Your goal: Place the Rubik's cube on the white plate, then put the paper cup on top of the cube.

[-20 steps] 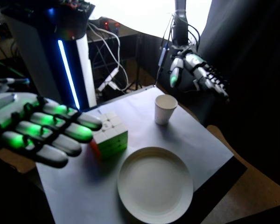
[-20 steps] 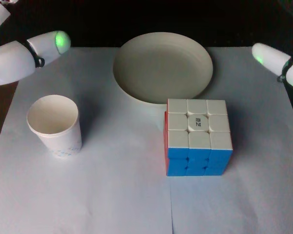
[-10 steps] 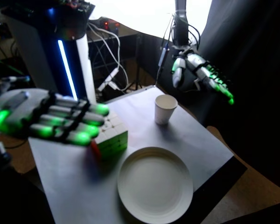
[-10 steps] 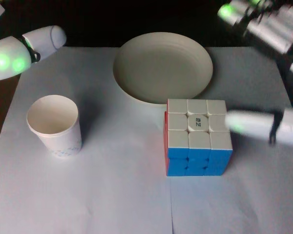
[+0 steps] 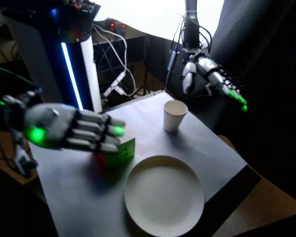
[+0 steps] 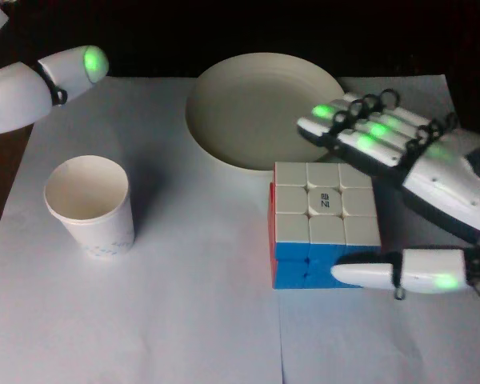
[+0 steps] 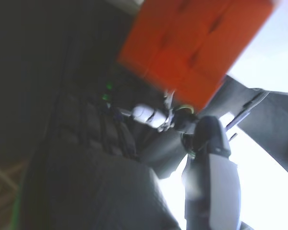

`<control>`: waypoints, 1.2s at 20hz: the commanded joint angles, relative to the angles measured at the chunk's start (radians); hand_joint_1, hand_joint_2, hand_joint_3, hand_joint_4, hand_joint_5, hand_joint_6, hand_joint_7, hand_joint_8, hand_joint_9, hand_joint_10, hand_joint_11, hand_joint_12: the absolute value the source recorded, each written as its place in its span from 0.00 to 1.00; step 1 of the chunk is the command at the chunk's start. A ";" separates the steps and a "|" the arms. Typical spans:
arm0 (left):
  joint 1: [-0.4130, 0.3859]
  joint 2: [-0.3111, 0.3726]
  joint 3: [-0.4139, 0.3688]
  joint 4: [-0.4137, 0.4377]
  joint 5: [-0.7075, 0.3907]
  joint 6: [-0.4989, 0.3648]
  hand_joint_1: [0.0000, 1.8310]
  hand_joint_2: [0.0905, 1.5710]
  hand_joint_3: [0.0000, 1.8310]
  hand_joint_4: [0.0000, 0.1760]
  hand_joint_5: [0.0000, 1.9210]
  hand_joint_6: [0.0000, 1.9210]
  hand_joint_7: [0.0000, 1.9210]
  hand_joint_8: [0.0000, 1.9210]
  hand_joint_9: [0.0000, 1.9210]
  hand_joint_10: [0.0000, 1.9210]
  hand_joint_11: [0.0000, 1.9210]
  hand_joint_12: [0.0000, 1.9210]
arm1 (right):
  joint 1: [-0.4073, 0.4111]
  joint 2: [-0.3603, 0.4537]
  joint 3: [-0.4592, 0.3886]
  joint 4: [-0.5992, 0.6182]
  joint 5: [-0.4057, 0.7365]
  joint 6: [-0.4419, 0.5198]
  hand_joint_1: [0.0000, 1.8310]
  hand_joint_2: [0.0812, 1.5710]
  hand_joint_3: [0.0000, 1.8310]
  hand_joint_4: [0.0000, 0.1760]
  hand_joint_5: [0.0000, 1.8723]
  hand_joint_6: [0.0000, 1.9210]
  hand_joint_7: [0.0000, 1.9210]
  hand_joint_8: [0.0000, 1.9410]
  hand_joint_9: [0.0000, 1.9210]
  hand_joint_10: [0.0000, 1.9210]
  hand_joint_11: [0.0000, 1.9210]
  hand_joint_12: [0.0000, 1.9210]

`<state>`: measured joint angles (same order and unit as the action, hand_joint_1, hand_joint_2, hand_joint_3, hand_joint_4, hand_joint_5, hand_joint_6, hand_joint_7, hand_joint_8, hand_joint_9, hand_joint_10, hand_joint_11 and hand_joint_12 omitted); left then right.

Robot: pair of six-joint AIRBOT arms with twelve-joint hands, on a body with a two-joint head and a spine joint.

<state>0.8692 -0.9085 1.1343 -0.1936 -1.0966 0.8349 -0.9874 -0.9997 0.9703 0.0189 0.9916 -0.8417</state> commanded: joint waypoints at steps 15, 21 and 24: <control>-0.012 -0.006 0.006 -0.009 -0.117 -0.002 0.16 0.85 0.00 0.57 0.02 0.00 0.00 0.00 0.00 0.00 0.00 0.04 | 0.028 -0.051 0.035 0.017 0.046 0.006 0.52 0.74 0.00 0.00 0.10 0.83 0.30 0.90 0.42 1.00 0.48 1.00; -0.009 -0.006 0.006 -0.010 -0.118 -0.002 0.16 0.87 0.00 0.44 0.03 0.00 0.00 0.00 0.00 0.00 0.00 0.07 | 0.039 -0.051 0.035 0.022 0.075 0.006 0.63 0.83 0.01 0.00 0.25 0.82 0.39 0.85 0.52 1.00 0.55 1.00; -0.005 -0.006 0.007 -0.013 -0.119 -0.002 0.17 0.87 0.00 0.47 0.03 0.00 0.00 0.00 0.00 0.00 0.00 0.02 | 0.043 -0.035 0.029 0.013 0.173 0.027 0.58 0.81 0.00 0.00 0.34 0.79 0.37 1.00 0.49 1.00 0.53 1.00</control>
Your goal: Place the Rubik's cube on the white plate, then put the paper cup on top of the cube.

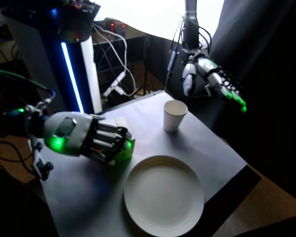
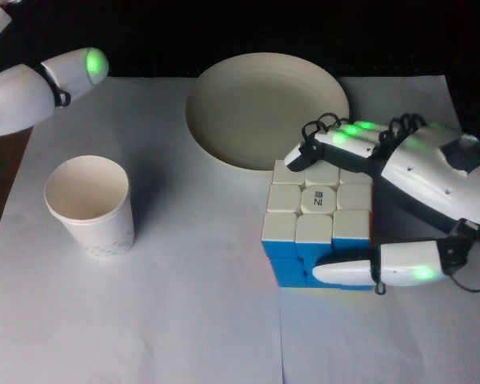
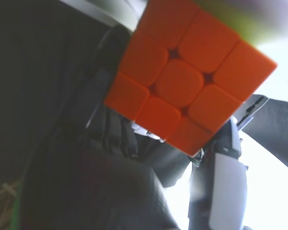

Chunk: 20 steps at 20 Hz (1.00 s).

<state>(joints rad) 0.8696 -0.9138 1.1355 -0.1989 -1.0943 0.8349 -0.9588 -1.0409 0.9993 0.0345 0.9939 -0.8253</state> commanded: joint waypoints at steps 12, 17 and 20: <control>0.000 -0.005 0.012 -0.018 -0.125 -0.002 0.19 0.87 0.00 0.39 0.04 0.00 0.00 0.00 0.00 0.00 0.00 0.01 | 0.249 -0.057 0.155 0.031 0.112 0.017 0.59 0.86 0.00 0.00 0.28 0.81 0.32 0.92 0.35 1.00 0.45 1.00; 0.002 -0.014 0.019 -0.022 -0.126 -0.002 0.18 0.86 0.00 0.47 0.04 0.00 0.00 0.00 0.00 0.00 0.00 0.00 | 0.341 -0.191 0.311 0.075 -0.056 0.017 0.60 0.84 0.00 0.00 0.30 0.79 0.34 0.88 0.34 1.00 0.41 1.00; 0.004 -0.017 0.023 -0.022 -0.127 -0.003 0.19 0.87 0.00 0.63 0.03 0.00 0.00 0.00 0.00 0.00 0.00 0.00 | 0.367 -0.263 0.398 0.106 -0.142 0.017 0.58 0.85 0.00 0.00 0.27 0.84 0.32 0.87 0.29 1.00 0.37 1.00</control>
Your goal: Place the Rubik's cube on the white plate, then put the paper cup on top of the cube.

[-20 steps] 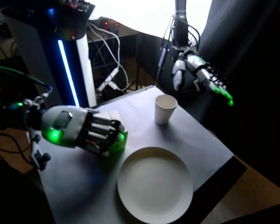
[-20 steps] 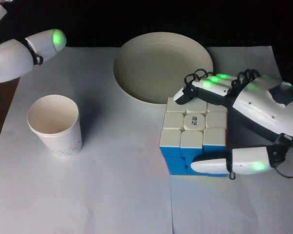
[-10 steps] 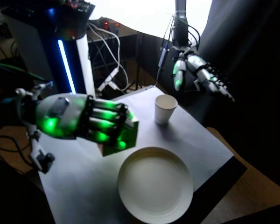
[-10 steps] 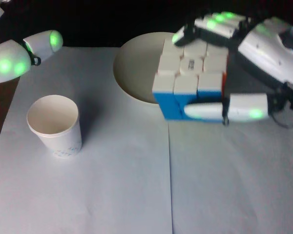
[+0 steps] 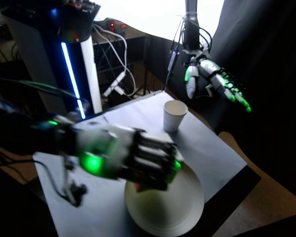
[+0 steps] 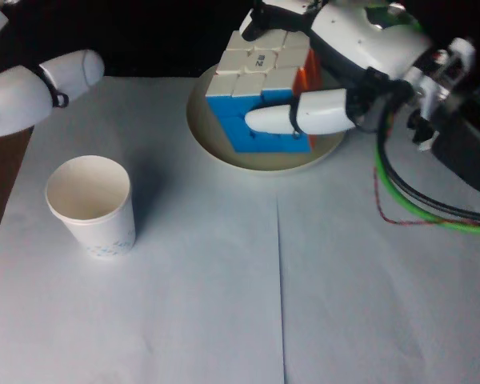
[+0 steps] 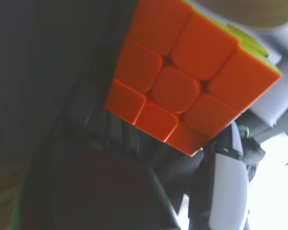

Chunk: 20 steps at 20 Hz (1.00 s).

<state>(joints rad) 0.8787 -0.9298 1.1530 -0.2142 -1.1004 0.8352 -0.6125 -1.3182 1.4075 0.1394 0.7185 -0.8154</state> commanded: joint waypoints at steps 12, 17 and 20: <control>-0.003 -0.001 0.001 -0.008 -0.136 -0.004 0.23 0.88 0.00 0.36 0.04 0.00 0.00 0.00 0.00 0.00 0.00 0.05 | 0.021 -0.053 0.090 0.091 -0.024 0.007 0.37 0.73 0.00 0.23 0.05 0.03 0.08 0.01 0.01 0.37 0.00 0.68; 0.002 0.000 0.000 -0.013 -0.140 -0.004 0.20 0.87 0.00 0.41 0.04 0.00 0.00 0.00 0.00 0.00 0.00 0.07 | 0.021 -0.051 0.065 0.091 -0.023 0.007 0.33 0.67 0.00 0.57 0.00 0.00 0.00 0.00 0.01 0.06 0.00 0.28; 0.009 0.008 -0.006 -0.017 -0.142 -0.004 0.18 0.86 0.00 0.50 0.03 0.00 0.00 0.00 0.00 0.00 0.00 0.05 | 0.021 -0.003 0.002 0.091 0.028 -0.043 0.33 0.66 0.00 0.85 0.00 0.00 0.00 0.00 0.00 0.00 0.00 0.14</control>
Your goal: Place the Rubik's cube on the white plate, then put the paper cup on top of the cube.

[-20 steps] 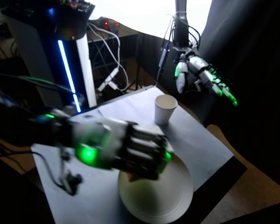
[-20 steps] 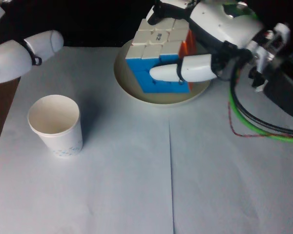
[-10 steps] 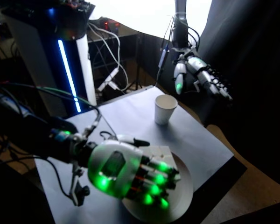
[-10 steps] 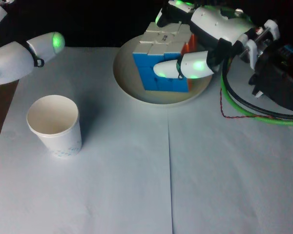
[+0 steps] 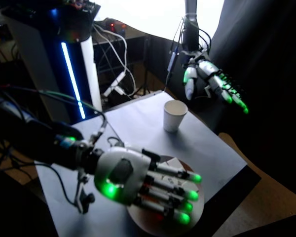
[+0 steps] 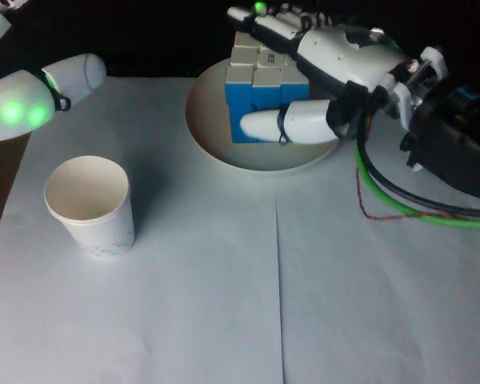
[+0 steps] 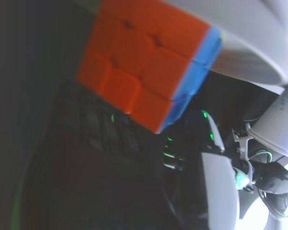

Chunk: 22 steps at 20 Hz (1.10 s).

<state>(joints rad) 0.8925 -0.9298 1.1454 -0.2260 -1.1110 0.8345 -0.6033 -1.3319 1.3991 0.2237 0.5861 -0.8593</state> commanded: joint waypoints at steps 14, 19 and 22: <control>0.088 0.088 -0.082 -0.017 -0.204 -0.003 0.31 0.68 0.00 0.49 0.03 0.00 0.00 0.00 0.00 0.00 0.00 0.00 | -0.311 0.373 -0.399 -0.087 0.595 -0.004 0.37 0.73 0.00 0.00 0.06 0.28 0.08 0.45 0.03 0.68 0.00 0.92; 0.242 0.133 -0.171 -0.029 -0.320 -0.009 0.30 0.64 0.00 0.60 0.02 0.00 0.00 0.00 0.00 0.00 0.00 0.00 | -0.353 0.377 -0.424 -0.086 0.595 -0.005 0.46 0.72 0.00 0.00 0.01 0.66 0.07 0.72 0.06 0.75 0.00 0.87; 0.337 0.123 -0.207 -0.054 -0.393 -0.021 0.34 0.65 0.00 0.82 0.00 0.00 0.00 0.00 0.00 0.00 0.02 0.01 | -0.367 0.378 -0.434 -0.085 0.595 -0.005 0.47 0.74 0.00 0.00 0.03 0.65 0.08 0.67 0.08 0.73 0.00 0.84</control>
<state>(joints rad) 1.2415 -0.8078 0.9348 -0.2817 -1.3479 0.8188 -0.9813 -0.9535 0.9676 0.1474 1.0538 -0.8677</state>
